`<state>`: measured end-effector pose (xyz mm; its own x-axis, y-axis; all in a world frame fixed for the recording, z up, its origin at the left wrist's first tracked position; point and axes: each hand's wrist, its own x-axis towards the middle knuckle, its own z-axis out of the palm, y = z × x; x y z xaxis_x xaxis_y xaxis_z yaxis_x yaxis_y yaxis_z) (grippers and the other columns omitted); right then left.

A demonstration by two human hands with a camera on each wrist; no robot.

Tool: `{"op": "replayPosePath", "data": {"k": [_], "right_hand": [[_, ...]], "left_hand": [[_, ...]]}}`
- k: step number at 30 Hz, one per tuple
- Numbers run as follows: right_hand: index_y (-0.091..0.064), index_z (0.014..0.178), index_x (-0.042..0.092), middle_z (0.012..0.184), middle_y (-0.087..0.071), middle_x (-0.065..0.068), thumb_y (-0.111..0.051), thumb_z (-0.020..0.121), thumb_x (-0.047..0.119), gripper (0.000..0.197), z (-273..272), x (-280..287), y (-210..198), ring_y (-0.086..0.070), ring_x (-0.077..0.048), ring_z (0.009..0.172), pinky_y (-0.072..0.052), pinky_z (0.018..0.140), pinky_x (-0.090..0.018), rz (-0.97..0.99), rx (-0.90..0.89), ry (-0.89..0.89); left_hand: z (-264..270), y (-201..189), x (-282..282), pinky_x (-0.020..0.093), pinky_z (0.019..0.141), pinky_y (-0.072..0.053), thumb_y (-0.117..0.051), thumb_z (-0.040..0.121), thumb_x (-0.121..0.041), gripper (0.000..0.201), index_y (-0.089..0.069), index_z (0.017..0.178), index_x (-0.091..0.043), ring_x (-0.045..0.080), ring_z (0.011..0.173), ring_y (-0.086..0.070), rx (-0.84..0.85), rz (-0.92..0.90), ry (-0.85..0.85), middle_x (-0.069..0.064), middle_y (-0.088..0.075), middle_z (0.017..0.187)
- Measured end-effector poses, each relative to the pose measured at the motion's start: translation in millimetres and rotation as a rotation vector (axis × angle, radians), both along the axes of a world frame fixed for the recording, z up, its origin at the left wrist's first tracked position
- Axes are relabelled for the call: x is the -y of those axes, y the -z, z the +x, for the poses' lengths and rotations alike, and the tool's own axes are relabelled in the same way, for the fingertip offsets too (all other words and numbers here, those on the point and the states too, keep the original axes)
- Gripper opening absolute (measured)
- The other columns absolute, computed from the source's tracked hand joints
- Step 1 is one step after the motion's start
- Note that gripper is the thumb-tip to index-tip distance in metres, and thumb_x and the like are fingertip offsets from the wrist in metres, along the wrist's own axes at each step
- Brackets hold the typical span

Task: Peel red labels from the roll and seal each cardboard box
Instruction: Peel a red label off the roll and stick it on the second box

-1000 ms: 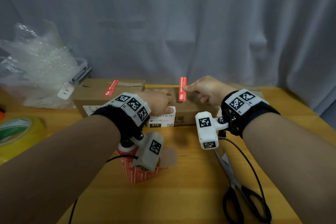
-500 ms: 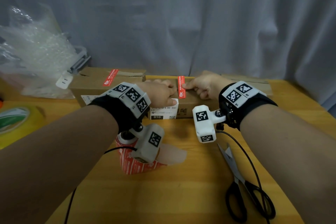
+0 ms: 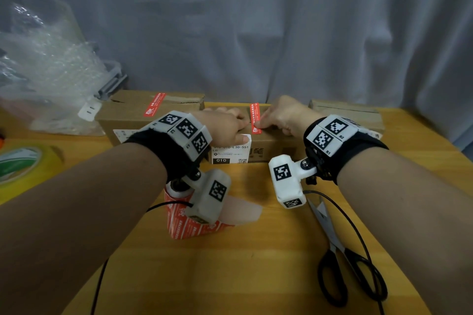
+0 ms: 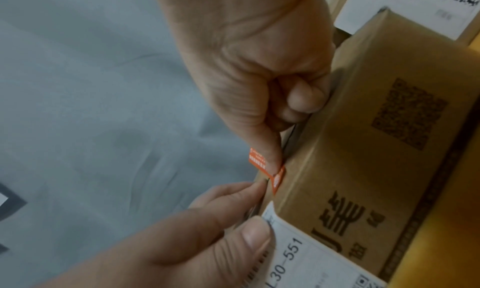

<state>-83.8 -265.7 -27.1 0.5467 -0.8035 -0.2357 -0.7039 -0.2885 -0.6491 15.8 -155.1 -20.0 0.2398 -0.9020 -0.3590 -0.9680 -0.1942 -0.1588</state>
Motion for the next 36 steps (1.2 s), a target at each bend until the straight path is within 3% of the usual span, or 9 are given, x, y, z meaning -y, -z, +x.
{"op": "replayPosePath", "data": {"k": [3, 5, 10, 14, 17, 19, 23, 29, 36], "right_hand": [[-0.066, 0.107, 0.006, 0.093, -0.066, -0.01, -0.075, 0.077, 0.029, 0.039, 0, 1, 1, -0.058, -0.022, 0.076, -0.049, 0.066, -0.032, -0.123, -0.11, -0.111], [-0.068, 0.101, 0.009, 0.101, -0.069, -0.008, -0.075, 0.076, 0.035, 0.037, 0, 2, 4, -0.063, -0.024, 0.094, -0.051, 0.079, -0.033, -0.226, -0.133, -0.166], [-0.052, 0.118, 0.017, 0.109, -0.058, -0.005, -0.073, 0.073, 0.047, 0.059, -13, 2, 11, -0.056, -0.026, 0.105, -0.048, 0.083, -0.037, -0.467, -0.104, -0.182], [-0.061, 0.122, 0.03, 0.134, -0.051, 0.003, -0.056, 0.087, 0.044, 0.038, -32, 1, 12, -0.036, -0.023, 0.126, -0.027, 0.105, -0.04, -0.689, -0.143, -0.558], [-0.049, 0.135, 0.031, 0.149, -0.038, 0.015, -0.042, 0.096, 0.042, 0.041, -46, 2, 17, -0.017, -0.015, 0.145, -0.004, 0.117, -0.041, -0.661, -0.237, -0.701], [-0.048, 0.136, 0.027, 0.147, -0.041, 0.013, -0.039, 0.098, 0.036, 0.04, -54, 0, 18, -0.014, -0.009, 0.146, 0.005, 0.119, -0.039, -0.606, -0.191, -0.75], [-0.048, 0.135, 0.024, 0.147, -0.042, 0.01, -0.036, 0.1, 0.031, 0.038, -62, -4, 18, -0.014, -0.006, 0.146, 0.007, 0.121, -0.038, -0.579, -0.133, -0.777], [-0.024, 0.147, 0.03, 0.156, -0.021, 0.016, -0.027, 0.101, 0.028, 0.047, -57, -4, 23, -0.001, -0.006, 0.147, 0.013, 0.118, -0.042, -0.583, -0.272, -0.765], [-0.02, 0.149, 0.029, 0.158, -0.013, 0.015, -0.013, 0.101, 0.035, 0.049, -37, 4, 22, 0.005, -0.009, 0.147, 0.016, 0.117, -0.047, -0.589, -0.368, -0.725]], "left_hand": [[-1, 0, -1, 0.047, 0.114, -0.024, -0.029, 0.096, -0.051, 0.063, -0.016, 0.151, -0.023, 0.025, 0.144, -0.019, 0.006, 0.002, -0.002, -0.003, -0.013, 0.158], [-2, 0, -1, 0.047, 0.114, -0.024, -0.029, 0.097, -0.05, 0.062, -0.016, 0.151, -0.023, 0.026, 0.143, -0.019, 0.012, 0.004, -0.006, -0.002, -0.014, 0.158], [-3, 1, -1, 0.048, 0.113, -0.024, -0.028, 0.097, -0.05, 0.061, -0.015, 0.151, -0.024, 0.026, 0.143, -0.019, 0.02, 0.011, -0.009, -0.001, -0.014, 0.158], [-1, 2, 0, 0.047, 0.113, -0.023, -0.027, 0.097, -0.051, 0.061, -0.015, 0.151, -0.024, 0.025, 0.144, -0.018, 0.007, 0.01, -0.022, -0.003, -0.012, 0.159], [-1, 2, 0, 0.047, 0.113, -0.022, -0.027, 0.097, -0.052, 0.062, -0.015, 0.151, -0.025, 0.025, 0.144, -0.017, 0.0, 0.012, -0.033, -0.004, -0.011, 0.159], [-1, 3, -1, 0.048, 0.114, -0.022, -0.027, 0.097, -0.052, 0.062, -0.014, 0.151, -0.025, 0.025, 0.145, -0.016, 0.0, 0.015, -0.041, -0.006, -0.009, 0.159], [-2, 5, -1, 0.05, 0.115, -0.021, -0.026, 0.097, -0.051, 0.062, -0.013, 0.151, -0.025, 0.025, 0.145, -0.014, -0.001, 0.02, -0.048, -0.007, -0.007, 0.159], [-5, 4, 0, 0.052, 0.115, -0.019, -0.024, 0.099, -0.048, 0.059, -0.011, 0.152, -0.025, 0.026, 0.146, -0.011, 0.01, 0.042, -0.058, -0.007, -0.004, 0.16], [-5, 2, 0, 0.053, 0.115, -0.018, -0.023, 0.099, -0.046, 0.058, -0.011, 0.152, -0.023, 0.028, 0.146, -0.011, 0.012, 0.056, -0.045, -0.007, -0.003, 0.16]]}}
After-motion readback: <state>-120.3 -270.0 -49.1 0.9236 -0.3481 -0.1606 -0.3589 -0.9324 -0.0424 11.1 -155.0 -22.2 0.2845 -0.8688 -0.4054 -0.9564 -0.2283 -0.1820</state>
